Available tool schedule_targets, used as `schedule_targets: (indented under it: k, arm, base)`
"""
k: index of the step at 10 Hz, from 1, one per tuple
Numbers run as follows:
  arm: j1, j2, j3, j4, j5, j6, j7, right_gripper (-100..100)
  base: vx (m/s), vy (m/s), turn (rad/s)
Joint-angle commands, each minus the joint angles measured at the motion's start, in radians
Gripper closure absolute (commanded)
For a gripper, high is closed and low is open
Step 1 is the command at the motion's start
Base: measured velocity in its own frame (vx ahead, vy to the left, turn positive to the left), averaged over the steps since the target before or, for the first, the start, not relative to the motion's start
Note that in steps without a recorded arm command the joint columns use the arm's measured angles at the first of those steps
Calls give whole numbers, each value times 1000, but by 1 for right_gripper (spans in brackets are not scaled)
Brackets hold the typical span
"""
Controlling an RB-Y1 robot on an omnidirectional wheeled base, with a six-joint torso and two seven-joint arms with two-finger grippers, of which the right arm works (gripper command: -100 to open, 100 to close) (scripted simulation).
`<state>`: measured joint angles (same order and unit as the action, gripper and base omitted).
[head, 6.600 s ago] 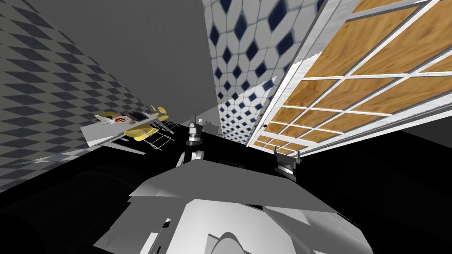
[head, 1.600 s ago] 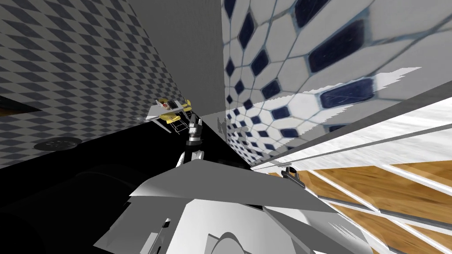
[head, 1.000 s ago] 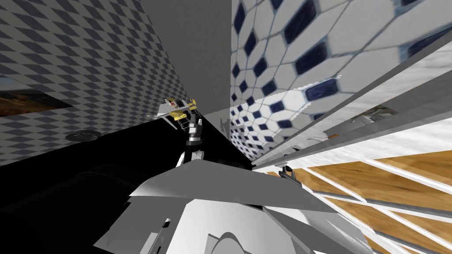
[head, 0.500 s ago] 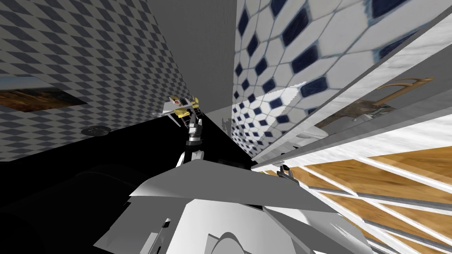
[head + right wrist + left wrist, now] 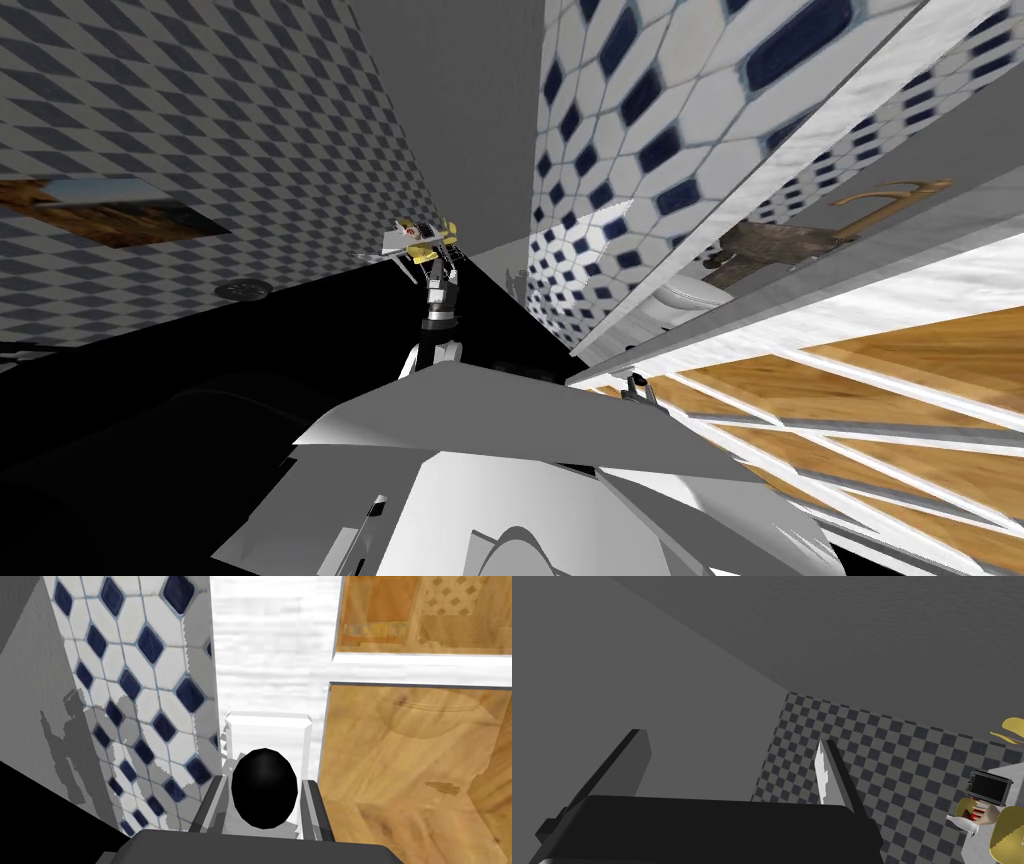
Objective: Pull the door open
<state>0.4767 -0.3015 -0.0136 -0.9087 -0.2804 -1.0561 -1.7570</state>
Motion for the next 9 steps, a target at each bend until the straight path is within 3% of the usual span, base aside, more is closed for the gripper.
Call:
schedule_targets:
  k: [1, 7, 8, 9]
  arm:
    - [7, -6, 15, -2, 15, -14, -6, 100]
    - [34, -29, 78, -10, 76, -72, -31, 100]
    - [37, -26, 74, -19, 71, -58, -27, 100]
    - [33, -34, 83, -2, 81, -74, -38, 100]
  base:
    - [-182, -24, 47]
    - [-223, -29, 45]
    - [-86, -19, 21]
    - [-154, 0, 128]
